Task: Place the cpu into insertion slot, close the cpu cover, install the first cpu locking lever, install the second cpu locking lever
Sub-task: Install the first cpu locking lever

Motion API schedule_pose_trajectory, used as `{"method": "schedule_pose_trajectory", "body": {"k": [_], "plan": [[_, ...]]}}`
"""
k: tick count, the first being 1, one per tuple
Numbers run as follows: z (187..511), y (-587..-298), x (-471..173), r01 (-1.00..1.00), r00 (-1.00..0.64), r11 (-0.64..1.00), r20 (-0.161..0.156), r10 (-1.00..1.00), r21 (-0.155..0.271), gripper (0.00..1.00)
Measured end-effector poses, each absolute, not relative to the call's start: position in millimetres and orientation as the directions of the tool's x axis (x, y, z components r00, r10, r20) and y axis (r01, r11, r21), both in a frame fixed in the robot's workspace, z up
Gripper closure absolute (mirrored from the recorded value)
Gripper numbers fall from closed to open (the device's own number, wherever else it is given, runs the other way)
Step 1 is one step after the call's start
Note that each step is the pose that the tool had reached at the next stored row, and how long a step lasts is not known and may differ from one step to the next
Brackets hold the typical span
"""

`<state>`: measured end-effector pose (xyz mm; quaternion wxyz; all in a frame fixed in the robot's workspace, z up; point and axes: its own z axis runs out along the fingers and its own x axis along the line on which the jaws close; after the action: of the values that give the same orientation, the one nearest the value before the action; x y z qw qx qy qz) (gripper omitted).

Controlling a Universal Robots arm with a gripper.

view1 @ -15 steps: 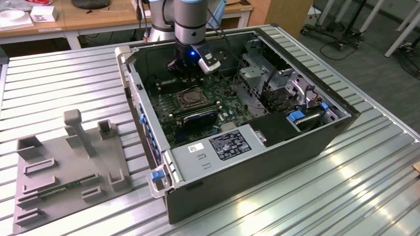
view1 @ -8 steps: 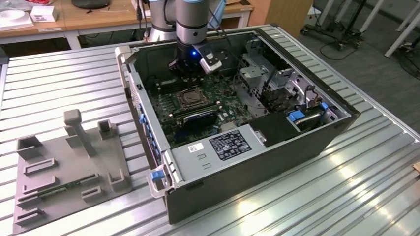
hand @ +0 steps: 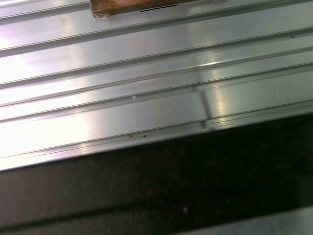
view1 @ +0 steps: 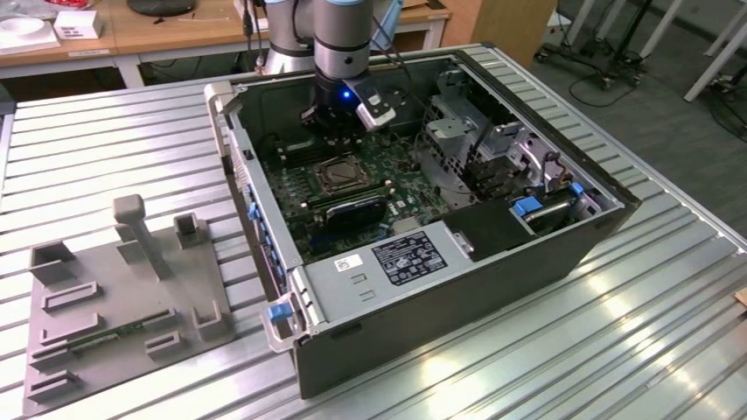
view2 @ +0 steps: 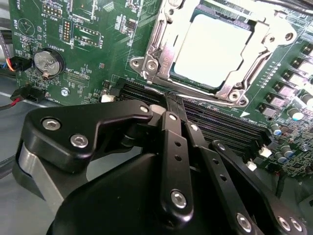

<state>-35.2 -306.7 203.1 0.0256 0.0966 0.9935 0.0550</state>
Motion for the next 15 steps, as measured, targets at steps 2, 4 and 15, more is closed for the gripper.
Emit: {"method": "schedule_pose_trajectory", "body": {"k": [2, 4, 15], "plan": [[203.1, -306.7, -35.2, 0.189, -0.980, 0.975, -0.041, 0.195, 0.115, 0.89], [203.0, -307.2, -35.2, 0.189, -0.980, 0.975, -0.043, 0.195, 0.115, 0.89], [202.5, -306.4, -35.3, 0.188, -0.979, 0.975, -0.052, 0.195, 0.117, 0.89]]}}
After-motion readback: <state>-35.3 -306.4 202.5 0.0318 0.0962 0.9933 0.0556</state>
